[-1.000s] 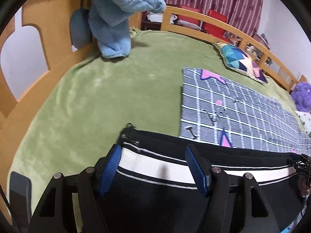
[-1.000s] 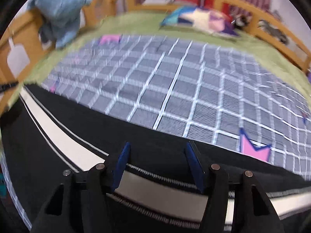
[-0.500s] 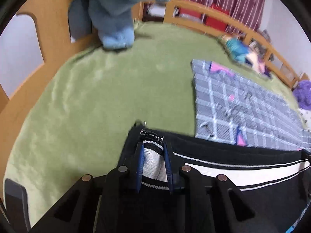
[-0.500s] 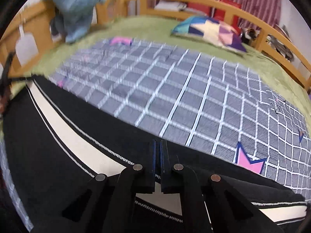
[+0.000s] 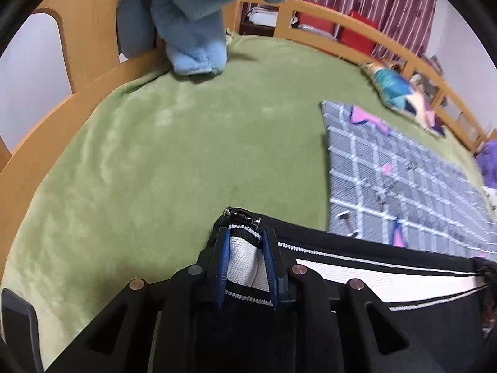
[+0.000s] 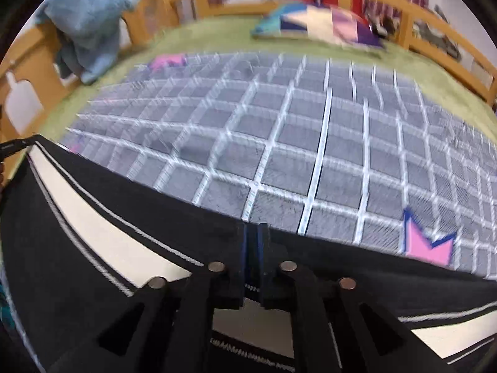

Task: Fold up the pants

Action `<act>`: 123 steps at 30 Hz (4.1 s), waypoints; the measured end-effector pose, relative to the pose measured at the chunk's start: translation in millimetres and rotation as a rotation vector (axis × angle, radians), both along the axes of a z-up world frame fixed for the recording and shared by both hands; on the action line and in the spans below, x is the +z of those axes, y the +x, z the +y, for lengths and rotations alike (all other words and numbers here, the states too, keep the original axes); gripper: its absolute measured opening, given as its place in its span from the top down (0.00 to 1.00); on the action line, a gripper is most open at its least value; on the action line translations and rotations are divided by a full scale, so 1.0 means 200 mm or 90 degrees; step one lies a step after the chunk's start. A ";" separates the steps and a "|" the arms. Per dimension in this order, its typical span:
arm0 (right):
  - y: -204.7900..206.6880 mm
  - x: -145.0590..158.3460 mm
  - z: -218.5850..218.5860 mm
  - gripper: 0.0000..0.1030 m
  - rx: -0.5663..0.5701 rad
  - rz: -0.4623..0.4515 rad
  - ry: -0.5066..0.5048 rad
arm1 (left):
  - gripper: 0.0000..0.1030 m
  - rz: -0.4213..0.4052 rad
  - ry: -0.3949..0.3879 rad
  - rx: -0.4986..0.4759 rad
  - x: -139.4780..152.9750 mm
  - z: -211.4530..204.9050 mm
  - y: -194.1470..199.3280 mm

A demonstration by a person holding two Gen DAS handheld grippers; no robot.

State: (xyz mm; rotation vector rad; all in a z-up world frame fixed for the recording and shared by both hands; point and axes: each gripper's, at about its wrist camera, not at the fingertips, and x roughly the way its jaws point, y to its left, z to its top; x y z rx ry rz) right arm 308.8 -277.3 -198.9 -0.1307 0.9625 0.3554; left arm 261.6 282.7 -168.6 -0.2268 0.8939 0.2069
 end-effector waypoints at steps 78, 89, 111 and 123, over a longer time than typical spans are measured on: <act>-0.04 0.01 -0.53 0.74 -0.163 -0.034 0.000 | 0.39 0.023 0.058 -0.058 -0.11 -0.34 0.08; -0.29 0.27 -0.47 0.51 -0.217 -0.042 0.011 | 0.40 -0.004 -0.011 -0.063 0.21 -0.32 -0.33; -1.17 0.73 0.14 0.50 -0.175 -0.078 0.115 | 0.41 -0.032 -0.142 0.043 0.03 -0.04 -1.05; -1.12 0.54 0.14 0.50 -0.190 -0.082 0.088 | 0.60 -0.058 -0.199 0.130 -0.16 0.19 -0.77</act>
